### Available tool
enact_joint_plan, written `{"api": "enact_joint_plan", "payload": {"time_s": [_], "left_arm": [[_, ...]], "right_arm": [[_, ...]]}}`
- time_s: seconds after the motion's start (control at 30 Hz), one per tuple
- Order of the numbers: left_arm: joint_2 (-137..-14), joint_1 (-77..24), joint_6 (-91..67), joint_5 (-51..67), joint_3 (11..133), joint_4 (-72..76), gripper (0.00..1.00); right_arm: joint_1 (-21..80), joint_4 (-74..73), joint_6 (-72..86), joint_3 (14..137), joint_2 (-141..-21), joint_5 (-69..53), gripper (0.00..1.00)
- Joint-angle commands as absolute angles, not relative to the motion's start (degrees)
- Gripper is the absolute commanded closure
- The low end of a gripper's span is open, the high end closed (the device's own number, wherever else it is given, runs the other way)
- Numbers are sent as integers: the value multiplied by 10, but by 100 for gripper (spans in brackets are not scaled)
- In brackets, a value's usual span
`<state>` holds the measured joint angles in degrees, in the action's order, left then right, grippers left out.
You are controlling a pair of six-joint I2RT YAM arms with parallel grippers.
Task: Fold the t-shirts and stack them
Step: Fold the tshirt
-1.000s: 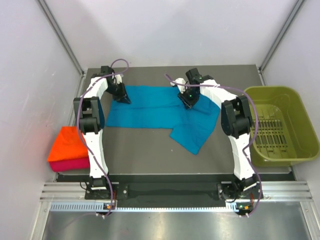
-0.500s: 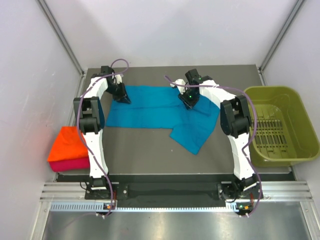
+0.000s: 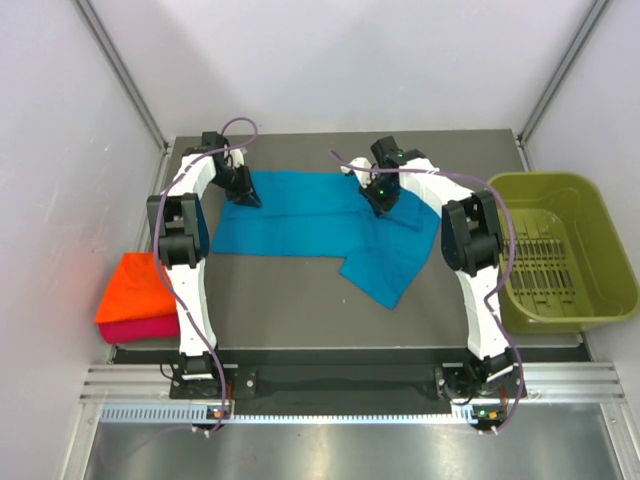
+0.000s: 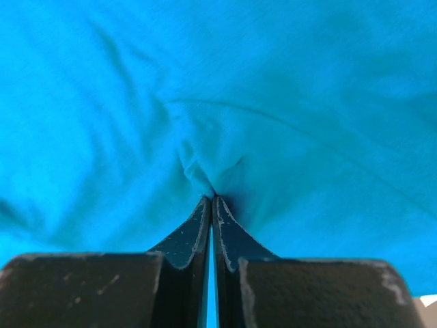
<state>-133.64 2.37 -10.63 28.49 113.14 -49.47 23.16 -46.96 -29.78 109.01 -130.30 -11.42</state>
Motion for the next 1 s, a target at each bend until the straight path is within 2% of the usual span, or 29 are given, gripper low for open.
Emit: {"api": "enact_joint_plan", "payload": {"time_s": [0.0, 0.67, 0.73, 0.77, 0.83, 0.97], "left_arm": [[-1318, 24, -113, 294, 1144, -478, 85], [-1321, 20, -117, 295, 1155, -474, 85], [-1319, 20, -117, 295, 1155, -474, 85], [-1319, 21, -117, 294, 1155, -474, 85], [-1319, 21, -117, 295, 1155, -474, 85], [-1318, 20, -115, 292, 1158, -475, 85]], "right_arm": [[240, -524, -293, 1129, -1239, -164, 100], [272, -596, -294, 1165, -1264, -263, 99], [272, -596, -294, 1165, -1266, -257, 93], [272, -597, -294, 1164, -1267, -250, 81], [272, -602, -294, 1162, -1273, -240, 68], [260, -593, -271, 1147, -1262, -239, 62]]}}
